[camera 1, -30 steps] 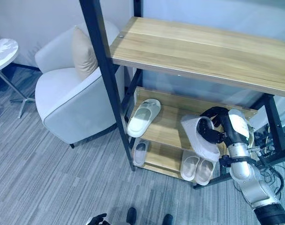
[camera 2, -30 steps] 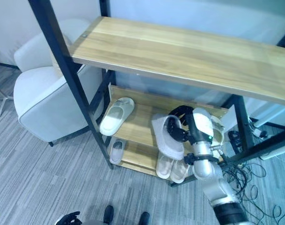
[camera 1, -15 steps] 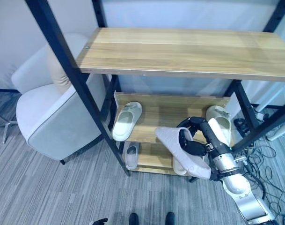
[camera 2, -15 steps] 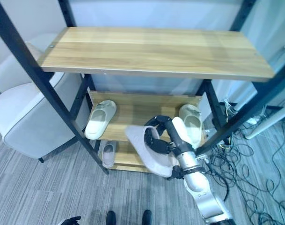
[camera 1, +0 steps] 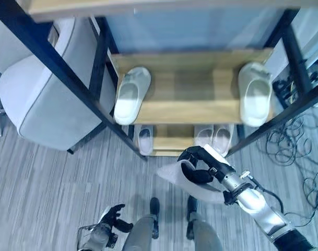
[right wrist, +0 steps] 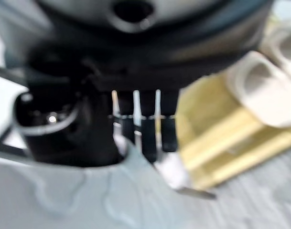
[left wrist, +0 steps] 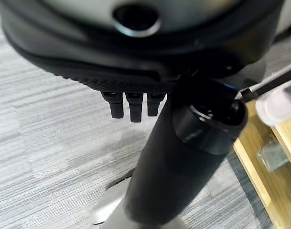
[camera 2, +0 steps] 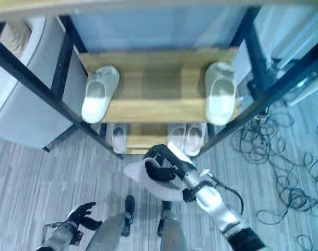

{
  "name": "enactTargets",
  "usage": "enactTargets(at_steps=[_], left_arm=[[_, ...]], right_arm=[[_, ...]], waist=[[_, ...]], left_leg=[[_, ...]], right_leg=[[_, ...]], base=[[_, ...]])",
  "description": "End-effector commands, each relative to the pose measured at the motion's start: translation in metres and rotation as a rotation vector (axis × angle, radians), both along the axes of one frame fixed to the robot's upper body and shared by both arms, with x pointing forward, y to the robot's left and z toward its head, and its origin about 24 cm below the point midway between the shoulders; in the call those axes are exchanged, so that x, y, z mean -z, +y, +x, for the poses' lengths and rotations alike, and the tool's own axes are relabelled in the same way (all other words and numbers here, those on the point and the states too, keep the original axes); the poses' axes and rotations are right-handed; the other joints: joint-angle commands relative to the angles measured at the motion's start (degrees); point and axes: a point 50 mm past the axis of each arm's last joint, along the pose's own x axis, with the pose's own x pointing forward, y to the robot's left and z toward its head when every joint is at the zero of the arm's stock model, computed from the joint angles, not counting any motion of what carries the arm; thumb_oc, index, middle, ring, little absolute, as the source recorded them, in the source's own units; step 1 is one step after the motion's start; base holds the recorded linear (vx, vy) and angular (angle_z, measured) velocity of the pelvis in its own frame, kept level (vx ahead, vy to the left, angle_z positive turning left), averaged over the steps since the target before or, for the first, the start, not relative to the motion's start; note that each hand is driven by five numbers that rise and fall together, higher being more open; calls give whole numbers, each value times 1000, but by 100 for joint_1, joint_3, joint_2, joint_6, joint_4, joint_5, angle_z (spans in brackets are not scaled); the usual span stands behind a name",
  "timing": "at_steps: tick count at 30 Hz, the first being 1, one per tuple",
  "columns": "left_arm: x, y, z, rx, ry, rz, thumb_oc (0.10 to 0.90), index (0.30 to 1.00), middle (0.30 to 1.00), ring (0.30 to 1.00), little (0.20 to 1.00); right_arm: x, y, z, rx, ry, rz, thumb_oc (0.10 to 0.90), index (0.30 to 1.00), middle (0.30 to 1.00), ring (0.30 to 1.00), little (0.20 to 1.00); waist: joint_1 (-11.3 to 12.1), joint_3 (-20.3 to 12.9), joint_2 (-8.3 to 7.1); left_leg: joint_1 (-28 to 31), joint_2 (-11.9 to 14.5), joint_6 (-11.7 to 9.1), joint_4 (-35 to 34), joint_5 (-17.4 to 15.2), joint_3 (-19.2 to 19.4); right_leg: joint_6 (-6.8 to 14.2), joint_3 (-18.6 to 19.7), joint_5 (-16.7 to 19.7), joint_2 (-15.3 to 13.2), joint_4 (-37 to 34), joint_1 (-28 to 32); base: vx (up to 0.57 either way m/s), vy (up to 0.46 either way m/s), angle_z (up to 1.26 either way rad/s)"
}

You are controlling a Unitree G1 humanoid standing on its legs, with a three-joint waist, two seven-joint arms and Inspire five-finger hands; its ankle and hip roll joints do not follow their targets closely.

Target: Arrange the slippers neatly on the shoe rack.

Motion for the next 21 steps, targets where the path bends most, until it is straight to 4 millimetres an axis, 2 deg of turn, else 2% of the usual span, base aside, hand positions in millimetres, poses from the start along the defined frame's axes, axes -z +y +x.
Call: enactTargets(at_steps=[1,3,4,7,8,11,13,14,16,20,21], left_arm=[[16,-46,-22,39,49,-132,800,900,900,900,900],[14,-46,-18,32,33,-130,800,900,900,900,900],[6,-47,-6,9,-34,-138,800,900,900,900,900],[1,-48,0,1,-69,-150,800,900,900,900,900],[-8,-49,10,-12,-136,-172,800,900,900,900,900],[-25,-51,24,-21,-251,-216,800,900,900,900,900],[-30,-52,27,-25,-283,-236,800,900,900,900,900],[-44,-53,35,-21,-362,-267,800,900,900,900,900],[-58,-52,41,-27,-436,-293,800,900,900,900,900],[-79,-50,47,-33,-542,-328,800,900,900,900,900],[-79,-50,47,-34,-542,-328,800,900,900,900,900]], right_arm=[[-46,23,-4,-106,-262,60,400,300,300,300,300],[-49,21,-1,-87,-287,50,400,300,300,300,300],[-64,18,9,-22,-399,33,400,300,300,300,300],[-70,17,13,2,-440,30,400,300,300,300,300],[-85,14,19,44,-526,31,400,300,300,300,300],[-111,8,23,112,-685,20,400,300,300,300,300],[-119,5,24,134,-728,11,400,300,300,300,300],[-138,-1,25,178,-835,-4,400,300,300,300,300],[-153,-6,24,221,-928,-23,400,300,300,300,300],[-184,-18,21,292,-1106,-99,400,300,300,300,300],[-185,-18,21,293,-1107,-100,400,300,300,300,300]], waist=[[54,-496,33],[57,-478,35],[108,-391,79],[113,-392,87],[150,-336,120],[209,-333,156],[226,-344,169],[275,-313,211],[331,-335,227],[374,-304,261],[370,-326,257]], left_leg=[[-659,-23,-121,249,-74,-348],[-894,-24,-111,499,-122,-358],[-1537,-82,-113,1237,-424,-452],[-1850,-93,-99,1506,-501,-462],[-2374,-121,-98,1882,-542,-485],[-3291,-191,-85,2521,-656,-522],[-3629,-227,-90,2752,-687,-565],[-4155,-284,-88,3142,-763,-578],[-4827,-388,-68,3607,-848,-629],[-5776,-575,-13,4556,-1124,-689],[-5834,-583,-13,4612,-1151,-681]], right_leg=[[233,-307,-676,-123,643,-427],[194,-329,-759,-166,908,-651],[140,-301,-1167,-238,1783,-1288],[107,-266,-1257,-263,2085,-1602],[58,-225,-1345,-337,2522,-2120],[-12,-163,-1574,-460,3285,-3042],[-37,-122,-1619,-490,3523,-3342],[-117,-23,-1765,-539,3915,-3828],[-181,27,-1938,-595,4480,-4480],[-353,183,-2370,-683,5621,-5432],[-353,196,-2404,-692,5681,-5492]], base=[[-101,17,11],[-42,8,7],[4,1,14],[-45,18,26],[-78,17,15],[-59,1,-3],[-22,-13,41],[20,-30,14],[39,-55,16],[107,-41,22],[122,-8,23]])
